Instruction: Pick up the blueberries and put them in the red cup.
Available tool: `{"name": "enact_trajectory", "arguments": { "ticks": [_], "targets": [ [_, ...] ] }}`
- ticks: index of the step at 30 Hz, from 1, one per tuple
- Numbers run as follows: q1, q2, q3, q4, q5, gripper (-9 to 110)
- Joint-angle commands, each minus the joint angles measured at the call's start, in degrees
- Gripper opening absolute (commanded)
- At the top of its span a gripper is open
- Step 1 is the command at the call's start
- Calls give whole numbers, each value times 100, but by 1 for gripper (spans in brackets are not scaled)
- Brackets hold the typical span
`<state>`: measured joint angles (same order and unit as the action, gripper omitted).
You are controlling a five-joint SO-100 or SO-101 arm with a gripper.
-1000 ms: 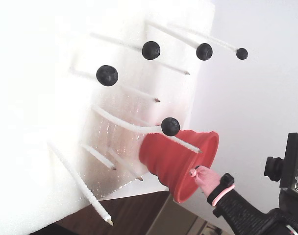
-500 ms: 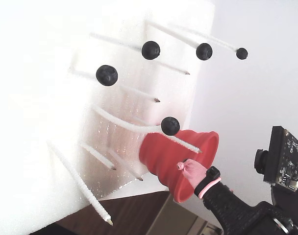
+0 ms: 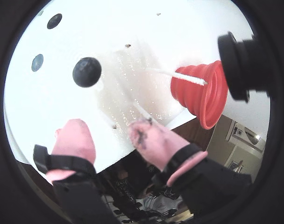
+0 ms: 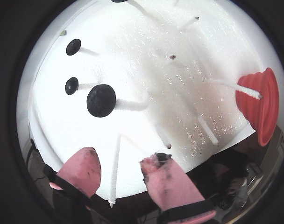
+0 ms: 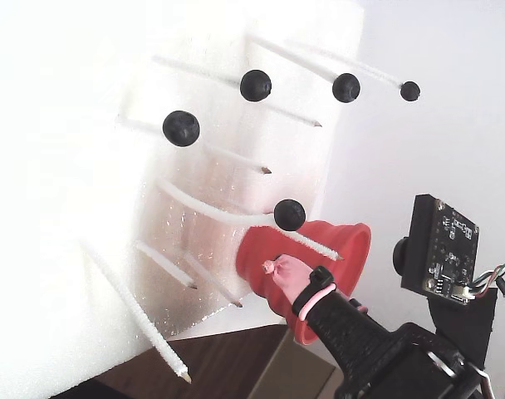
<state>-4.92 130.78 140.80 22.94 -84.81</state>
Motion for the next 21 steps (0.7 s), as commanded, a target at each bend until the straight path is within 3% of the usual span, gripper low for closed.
{"name": "enact_trajectory", "arguments": {
  "ticks": [1,21],
  "targets": [
    [-26,0,-457,-167,-70,19],
    [-176,-703,-773,-923,-703,19]
  ]
}}
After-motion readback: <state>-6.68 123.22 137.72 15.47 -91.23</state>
